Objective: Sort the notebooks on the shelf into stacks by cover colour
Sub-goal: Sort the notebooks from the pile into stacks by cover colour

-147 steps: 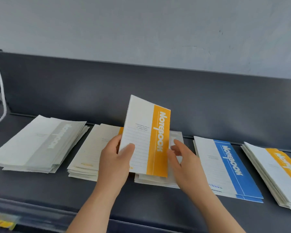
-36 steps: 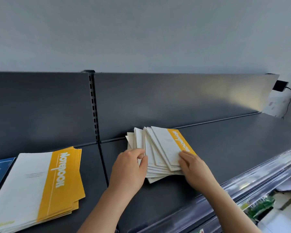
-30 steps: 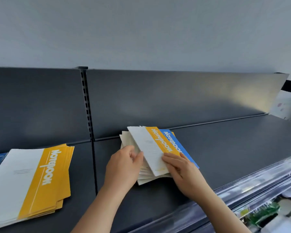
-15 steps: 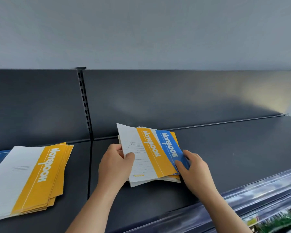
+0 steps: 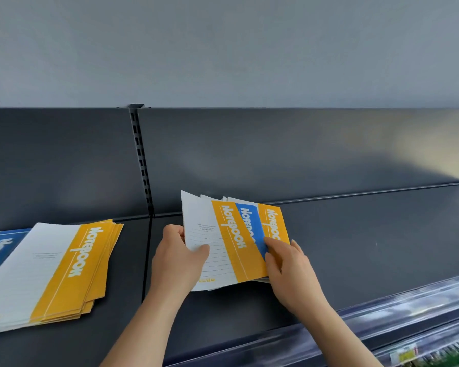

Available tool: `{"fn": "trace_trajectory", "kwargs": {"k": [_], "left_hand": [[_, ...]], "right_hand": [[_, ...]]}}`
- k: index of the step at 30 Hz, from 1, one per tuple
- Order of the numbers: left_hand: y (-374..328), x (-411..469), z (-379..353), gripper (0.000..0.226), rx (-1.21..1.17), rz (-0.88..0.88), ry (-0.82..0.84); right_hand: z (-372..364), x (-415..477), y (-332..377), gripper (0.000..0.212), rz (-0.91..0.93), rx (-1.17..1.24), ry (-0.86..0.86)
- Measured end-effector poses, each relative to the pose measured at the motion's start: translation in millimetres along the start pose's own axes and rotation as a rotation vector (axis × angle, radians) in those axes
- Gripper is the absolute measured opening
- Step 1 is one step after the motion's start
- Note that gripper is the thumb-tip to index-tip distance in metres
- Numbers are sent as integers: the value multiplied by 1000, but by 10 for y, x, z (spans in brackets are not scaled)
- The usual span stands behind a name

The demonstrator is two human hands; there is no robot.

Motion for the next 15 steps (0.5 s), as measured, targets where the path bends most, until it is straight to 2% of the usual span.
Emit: {"fn": "trace_trajectory", "kwargs": {"k": [3, 10, 15], "left_hand": [[31, -2, 30, 28, -33, 7, 0], [119, -29, 68, 24, -155, 25, 52], [165, -89, 179, 28, -242, 17, 21]], "right_hand": [[-62, -41, 54, 32, 72, -12, 30], [-90, -51, 88, 17, 36, 40, 3], [-187, -19, 221, 34, -14, 110, 57]]}}
Point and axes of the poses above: each hand's wrist, its own x-axis towards the middle knuckle, its own z-axis out of the back of the hand, y = z × x, the point moved 5 cm from there along x, towards the middle knuckle, and after that the axes turned 11 degrees about x, right-handed, at the moved point
